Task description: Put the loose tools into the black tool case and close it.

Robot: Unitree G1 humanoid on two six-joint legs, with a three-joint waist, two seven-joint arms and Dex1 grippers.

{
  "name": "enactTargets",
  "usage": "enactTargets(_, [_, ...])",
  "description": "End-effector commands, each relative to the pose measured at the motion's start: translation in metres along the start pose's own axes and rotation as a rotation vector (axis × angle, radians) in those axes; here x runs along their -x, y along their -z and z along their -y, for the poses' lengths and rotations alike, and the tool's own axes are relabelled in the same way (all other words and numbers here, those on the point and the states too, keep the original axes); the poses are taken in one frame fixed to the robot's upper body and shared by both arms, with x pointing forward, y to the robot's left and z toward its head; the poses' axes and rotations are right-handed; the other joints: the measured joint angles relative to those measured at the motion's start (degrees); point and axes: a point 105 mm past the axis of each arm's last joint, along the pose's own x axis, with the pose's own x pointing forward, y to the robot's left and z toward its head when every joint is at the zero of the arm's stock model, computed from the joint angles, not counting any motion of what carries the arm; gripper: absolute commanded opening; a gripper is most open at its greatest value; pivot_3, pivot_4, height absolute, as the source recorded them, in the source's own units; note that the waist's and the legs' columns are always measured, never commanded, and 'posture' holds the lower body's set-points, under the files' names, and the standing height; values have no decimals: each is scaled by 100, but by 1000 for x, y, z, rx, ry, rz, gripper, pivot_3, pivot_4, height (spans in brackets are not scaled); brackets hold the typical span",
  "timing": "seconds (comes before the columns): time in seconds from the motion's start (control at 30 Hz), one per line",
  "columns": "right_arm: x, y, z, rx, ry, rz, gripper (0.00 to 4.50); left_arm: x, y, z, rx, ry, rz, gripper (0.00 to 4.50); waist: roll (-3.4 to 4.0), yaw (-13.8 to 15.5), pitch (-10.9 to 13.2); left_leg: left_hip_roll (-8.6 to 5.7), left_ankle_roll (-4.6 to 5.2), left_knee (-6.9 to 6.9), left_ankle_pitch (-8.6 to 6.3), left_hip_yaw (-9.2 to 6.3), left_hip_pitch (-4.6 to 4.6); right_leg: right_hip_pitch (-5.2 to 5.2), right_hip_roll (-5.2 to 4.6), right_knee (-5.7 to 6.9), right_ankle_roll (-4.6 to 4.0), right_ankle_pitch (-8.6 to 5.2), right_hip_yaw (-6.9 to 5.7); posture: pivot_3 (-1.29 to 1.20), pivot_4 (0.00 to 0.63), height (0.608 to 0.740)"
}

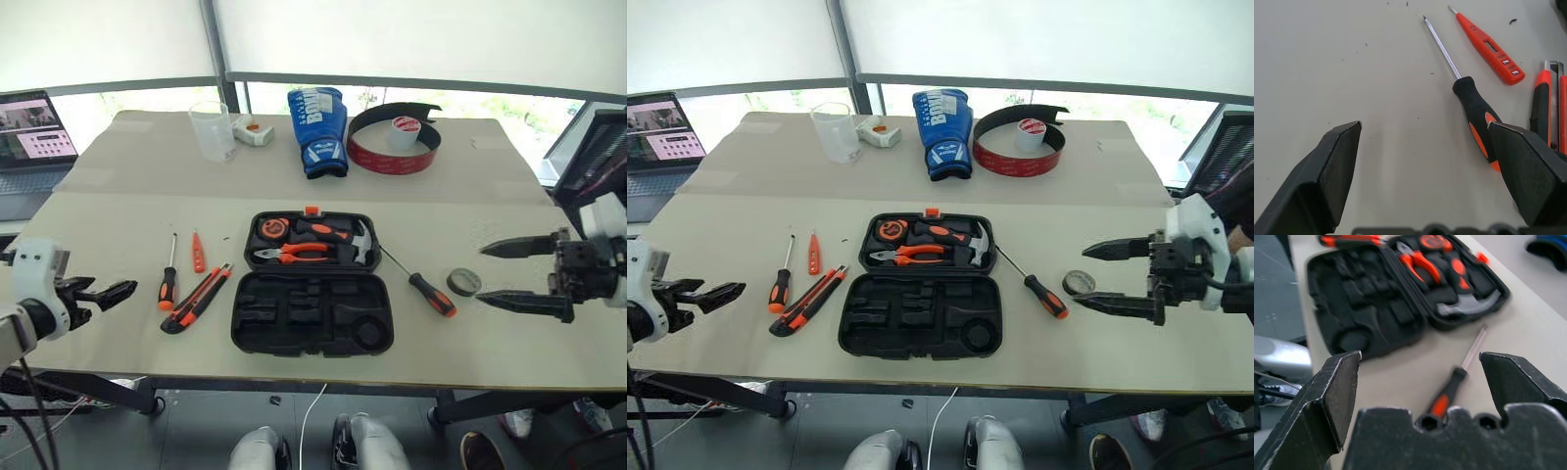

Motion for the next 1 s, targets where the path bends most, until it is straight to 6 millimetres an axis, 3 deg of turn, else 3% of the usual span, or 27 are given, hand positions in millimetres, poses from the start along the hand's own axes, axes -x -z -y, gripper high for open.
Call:
enactTargets(0.03, [-13,-27,-17,85,-53,66,4500,-15,-3,10,10,9,-45,4439,0,6,0,-1,-3,1,2,0,0,1,0,0,0,0,0,0,150,727])
enactTargets(0.43, [-51,-38,-36,119,-150,132,4500,-65,21,29,-39,46,-196,4439,-7,3,0,-5,-3,7,3,0,2,3,0,4,-1,0,2,0,150,727])
enactTargets(0.6, [-59,-42,-39,131,-154,152,4500,-71,37,26,-25,37,-250,3083,4,-2,-7,-5,-8,7,8,1,10,5,0,11,-2,0,4,0,150,727])
enactTargets(0.8, [-64,-44,-33,160,-122,153,4500,-67,45,-1,30,-61,-262,888,17,-43,-15,-2,-24,0,16,0,48,31,3,18,-2,-2,8,0,150,727])
enactTargets(0.93, [-63,-37,-32,152,-114,114,4500,-57,24,-17,12,-100,-186,810,17,-95,-15,2,-30,-8,19,-1,67,41,7,19,-3,-3,9,0,150,727])
enactTargets(1.0, [-62,-33,-31,138,-109,93,4500,-51,-1,-24,-65,-102,-104,810,10,-133,-11,6,-35,-9,22,-2,67,40,11,22,-4,-4,7,0,150,727])
